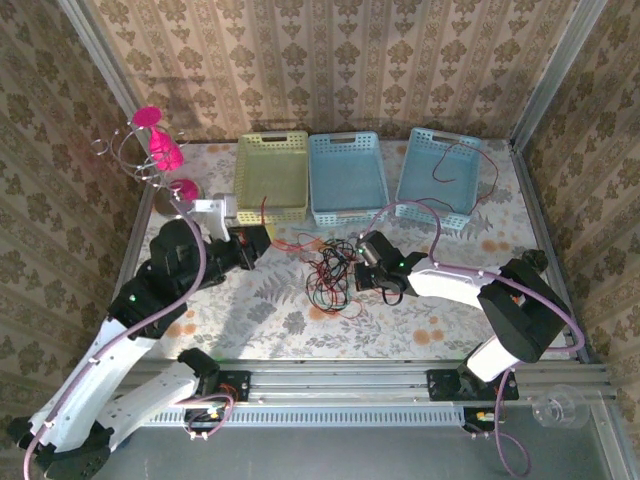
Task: Untangle the cables
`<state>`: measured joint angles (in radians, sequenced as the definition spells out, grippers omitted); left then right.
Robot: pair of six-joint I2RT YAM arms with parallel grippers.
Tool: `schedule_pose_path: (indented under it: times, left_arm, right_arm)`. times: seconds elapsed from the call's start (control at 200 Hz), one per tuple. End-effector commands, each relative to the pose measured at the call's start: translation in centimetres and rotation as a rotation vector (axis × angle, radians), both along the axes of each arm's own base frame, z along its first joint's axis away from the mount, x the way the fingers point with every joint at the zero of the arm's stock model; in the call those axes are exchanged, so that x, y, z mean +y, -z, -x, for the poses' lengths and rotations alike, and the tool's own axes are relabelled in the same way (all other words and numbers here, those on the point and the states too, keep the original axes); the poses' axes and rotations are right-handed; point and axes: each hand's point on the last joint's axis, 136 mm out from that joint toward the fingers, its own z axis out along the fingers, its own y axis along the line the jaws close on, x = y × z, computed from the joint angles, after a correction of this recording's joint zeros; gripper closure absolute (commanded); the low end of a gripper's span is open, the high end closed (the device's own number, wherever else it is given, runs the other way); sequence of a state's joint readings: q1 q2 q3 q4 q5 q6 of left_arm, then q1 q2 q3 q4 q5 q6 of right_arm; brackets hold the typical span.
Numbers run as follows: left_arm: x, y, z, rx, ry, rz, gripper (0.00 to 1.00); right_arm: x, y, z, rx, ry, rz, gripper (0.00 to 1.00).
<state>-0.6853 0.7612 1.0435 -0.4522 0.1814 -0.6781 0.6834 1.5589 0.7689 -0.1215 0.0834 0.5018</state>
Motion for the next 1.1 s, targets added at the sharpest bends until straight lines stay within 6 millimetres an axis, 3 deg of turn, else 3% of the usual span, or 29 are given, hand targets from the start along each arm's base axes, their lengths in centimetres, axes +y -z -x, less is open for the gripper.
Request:
schedule_pose_path:
  times: [0.0,0.175,0.35,0.49,0.645,0.73,0.795,0.905,1.095]
  left_arm:
    - [-1.2,-4.1,0.6,-0.074,0.089,0.022,1.0]
    - [-1.0,-11.1,-0.2,-0.203,0.083,0.002,1.0]
    - [-2.0,-17.4,-1.2,-0.291,0.118,0.003,1.0]
    - [-2.5,-21.1,-2.2,-0.338,0.131,0.005,1.0]
    - [-1.9,-24.4,-3.0,-0.435,0.093,0.013,1.0]
    - [-1.9,-24.5,-3.9,-0.446,0.077,0.01,1.0]
    - [-2.4,-23.4,-4.4,-0.425,0.088,0.002,1.0]
    - [-3.3,-20.4,-4.7,-0.367,0.122,0.017,1.0]
    - [-3.5,-15.3,-4.4,-0.29,0.134,0.04,1.0]
  right_arm:
    - [-0.8,-0.6,-0.6,-0.037,0.042,0.004,1.0]
    - [-1.6,-1.7,-0.9,-0.056,0.042,0.0,1.0]
    - [-1.6,-1.4,-0.9,-0.045,0.03,-0.006,1.0]
    - [-1.7,-1.8,-0.7,-0.053,0.029,-0.024,1.0]
    - [-1.8,-3.6,-0.3,-0.086,0.015,-0.048,0.94]
    - [-1.8,-5.9,0.0,-0.13,-0.011,-0.082,0.88]
    - [-1.5,-8.3,0.5,-0.173,-0.046,-0.118,0.77]
    - [-1.0,-14.2,1.8,-0.324,-0.165,-0.159,0.54]
    - [0.9,-24.4,4.6,-0.632,-0.371,-0.156,0.37]
